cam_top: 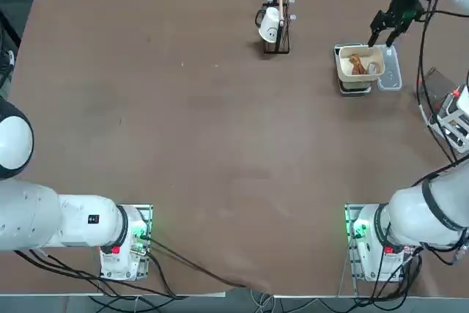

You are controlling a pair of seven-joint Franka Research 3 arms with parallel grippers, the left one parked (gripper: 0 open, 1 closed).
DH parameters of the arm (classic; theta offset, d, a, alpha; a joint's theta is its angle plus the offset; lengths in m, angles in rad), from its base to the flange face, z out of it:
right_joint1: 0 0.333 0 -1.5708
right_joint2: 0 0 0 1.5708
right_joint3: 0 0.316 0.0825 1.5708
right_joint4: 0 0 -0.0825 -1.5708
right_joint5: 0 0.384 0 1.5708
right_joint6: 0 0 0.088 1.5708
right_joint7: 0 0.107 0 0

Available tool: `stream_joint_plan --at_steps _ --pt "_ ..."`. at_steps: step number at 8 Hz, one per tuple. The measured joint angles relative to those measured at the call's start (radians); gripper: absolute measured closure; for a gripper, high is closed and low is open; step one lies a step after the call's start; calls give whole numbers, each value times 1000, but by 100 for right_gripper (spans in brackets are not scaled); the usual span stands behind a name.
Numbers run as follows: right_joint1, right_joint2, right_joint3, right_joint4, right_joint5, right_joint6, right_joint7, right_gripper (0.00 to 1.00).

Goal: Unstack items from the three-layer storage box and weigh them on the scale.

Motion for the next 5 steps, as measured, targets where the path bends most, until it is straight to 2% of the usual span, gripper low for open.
stream_joint_plan --at_steps 2,4,5 --pt "-14 -2 -8 12 -58 -22 -116 0" --pt "-61 6 -11 12 -81 -23 -312 3" --pt "-76 9 -12 12 -124 -22 -373 22"
